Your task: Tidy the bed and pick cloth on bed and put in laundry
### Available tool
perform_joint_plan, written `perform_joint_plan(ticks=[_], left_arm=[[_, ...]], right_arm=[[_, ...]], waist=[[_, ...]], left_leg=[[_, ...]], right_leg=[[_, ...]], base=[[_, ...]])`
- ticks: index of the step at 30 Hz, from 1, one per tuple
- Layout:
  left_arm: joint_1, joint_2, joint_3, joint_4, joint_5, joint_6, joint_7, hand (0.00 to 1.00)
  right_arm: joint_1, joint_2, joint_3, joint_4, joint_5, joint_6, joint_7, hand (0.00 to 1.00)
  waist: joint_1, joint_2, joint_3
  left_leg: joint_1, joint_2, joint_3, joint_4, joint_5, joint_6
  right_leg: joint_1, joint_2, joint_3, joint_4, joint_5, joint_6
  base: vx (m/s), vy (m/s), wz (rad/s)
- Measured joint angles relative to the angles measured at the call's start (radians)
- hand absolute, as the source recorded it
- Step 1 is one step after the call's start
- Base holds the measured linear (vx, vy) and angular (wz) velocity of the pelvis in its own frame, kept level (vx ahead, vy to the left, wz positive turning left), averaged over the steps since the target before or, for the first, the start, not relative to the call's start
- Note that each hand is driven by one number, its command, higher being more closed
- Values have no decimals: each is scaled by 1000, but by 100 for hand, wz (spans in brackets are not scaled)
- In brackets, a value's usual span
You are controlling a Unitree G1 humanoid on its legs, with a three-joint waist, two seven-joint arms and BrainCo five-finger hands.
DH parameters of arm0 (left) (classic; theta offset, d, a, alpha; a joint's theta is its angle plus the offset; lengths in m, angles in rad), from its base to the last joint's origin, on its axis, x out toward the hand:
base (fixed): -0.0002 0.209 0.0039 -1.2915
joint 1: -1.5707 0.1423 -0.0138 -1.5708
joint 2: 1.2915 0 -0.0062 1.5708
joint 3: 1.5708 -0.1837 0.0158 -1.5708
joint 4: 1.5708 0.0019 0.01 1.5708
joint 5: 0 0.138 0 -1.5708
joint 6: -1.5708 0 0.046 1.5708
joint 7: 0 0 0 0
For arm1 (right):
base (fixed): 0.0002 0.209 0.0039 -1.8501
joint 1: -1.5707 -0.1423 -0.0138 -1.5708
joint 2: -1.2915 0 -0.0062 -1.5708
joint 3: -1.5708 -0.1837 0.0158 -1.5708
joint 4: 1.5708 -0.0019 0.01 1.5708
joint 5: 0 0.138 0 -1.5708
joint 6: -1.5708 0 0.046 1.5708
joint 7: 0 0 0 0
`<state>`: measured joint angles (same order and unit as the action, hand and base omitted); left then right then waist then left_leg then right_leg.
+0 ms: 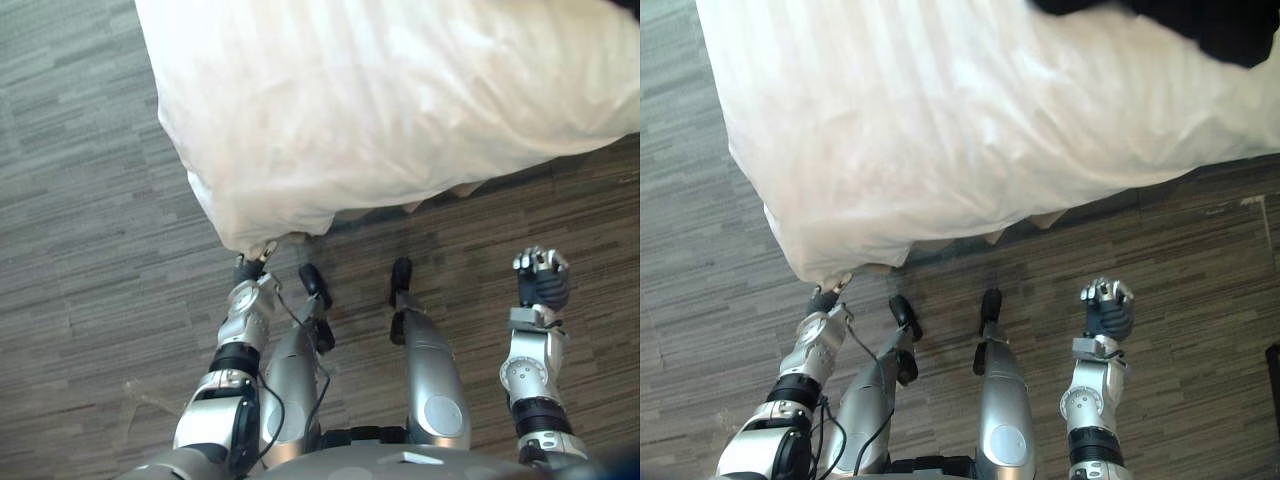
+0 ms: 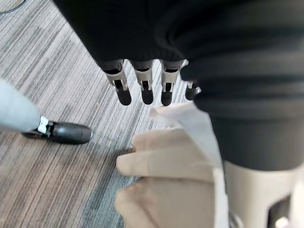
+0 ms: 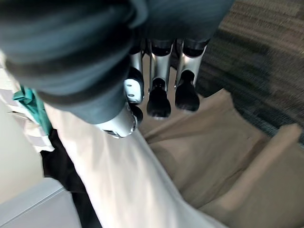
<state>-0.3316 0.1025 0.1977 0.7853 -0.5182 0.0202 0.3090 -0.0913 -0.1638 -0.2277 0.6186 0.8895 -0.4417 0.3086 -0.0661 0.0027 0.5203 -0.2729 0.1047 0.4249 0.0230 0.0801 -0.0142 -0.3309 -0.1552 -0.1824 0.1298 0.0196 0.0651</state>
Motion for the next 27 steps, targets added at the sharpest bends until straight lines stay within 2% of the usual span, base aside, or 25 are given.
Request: perform_joint_plan(ticks=[2, 5, 6, 7, 9, 11, 12, 14, 15, 17, 20, 24, 27], left_arm=[[48, 3, -2, 12, 39, -7, -22, 0], [92, 5, -6, 27, 41, -11, -43, 0], [133, 8, -20, 46, 73, -24, -72, 0], [149, 9, -31, 55, 89, -31, -83, 0], [207, -3, -62, 68, 204, -52, -147, 0], [245, -8, -91, 72, 274, -72, -171, 0], [265, -12, -106, 79, 304, -85, -181, 0], [306, -28, -120, 117, 312, -104, -202, 0], [316, -31, -120, 129, 307, -104, -212, 0], [337, -48, -121, 181, 260, -104, -261, 0], [336, -34, -153, 195, 231, -101, -309, 0], [319, -30, -159, 196, 224, -65, -348, 0], [326, -23, -157, 196, 227, -31, -353, 0]], right_arm=[[31, -1, 5, 73, -102, 26, 3, 0], [54, 2, 18, 154, -224, 60, 4, 0], [57, 9, 37, 213, -289, 92, 7, 0], [58, 11, 45, 237, -316, 105, 11, 0], [83, 39, 63, 313, -457, 142, 35, 0], [119, 61, 96, 335, -528, 158, 37, 0], [139, 73, 111, 343, -556, 164, 38, 0], [148, 73, 137, 347, -598, 187, 10, 0], [146, 68, 137, 352, -604, 189, -5, 0], [148, 46, 137, 371, -631, 203, -57, 0], [172, 44, 108, 388, -640, 210, -110, 0], [210, 65, 84, 398, -623, 207, -148, 0], [229, 88, 79, 399, -620, 197, -156, 0]], waist=[[-1, 0, -1], [-1, -2, -12], [-1, -5, -56], [-1, -5, -73], [-2, -5, -118], [1, -7, -152], [4, -7, -173], [9, -5, -201], [13, -3, -206], [22, 16, -241], [2, 2, -262], [-3, -26, -281], [-27, -45, -293]], left_leg=[[55, -4, -9, -26, 2, -2], [117, -9, -22, -51, 3, -5], [136, -14, -21, -65, 5, -7], [143, -15, -21, -70, 5, -8], [209, -20, -20, -83, 1, -17], [240, -16, -18, -61, -25, -28], [241, -9, -22, -22, -60, -29], [235, 13, -27, 119, -146, -35], [234, 18, -41, 148, -164, -35], [242, 26, -116, 191, -231, -51], [265, 6, -65, 169, -229, -42], [323, -36, -15, 104, -213, -32], [366, -53, 6, 61, -218, -40]], right_leg=[[76, 9, -25, -48, 11, 2], [155, 14, -41, -87, 14, 4], [175, 15, -46, -100, 13, 4], [182, 14, -48, -102, 13, 5], [253, 11, -51, -116, 3, 18], [292, 11, -50, -115, -12, 19], [304, 11, -41, -110, -25, 21], [305, 16, 24, -86, -35, 19], [302, 18, 47, -83, -38, 21], [283, 37, 140, -88, -23, 41], [270, 19, 187, -102, 7, 59], [270, -4, 236, -114, 31, 65], [268, -8, 230, -88, 4, 21]], base=[[155, 5, 14], [136, 3, 17], [122, 15, 7], [153, 11, 5], [124, 17, 4], [61, 22, -3], [18, 7, -30], [-33, 16, -71], [-51, 13, -107], [-27, 40, -117], [-62, 88, -57], [-48, 94, -42], [-10, 59, -34]])
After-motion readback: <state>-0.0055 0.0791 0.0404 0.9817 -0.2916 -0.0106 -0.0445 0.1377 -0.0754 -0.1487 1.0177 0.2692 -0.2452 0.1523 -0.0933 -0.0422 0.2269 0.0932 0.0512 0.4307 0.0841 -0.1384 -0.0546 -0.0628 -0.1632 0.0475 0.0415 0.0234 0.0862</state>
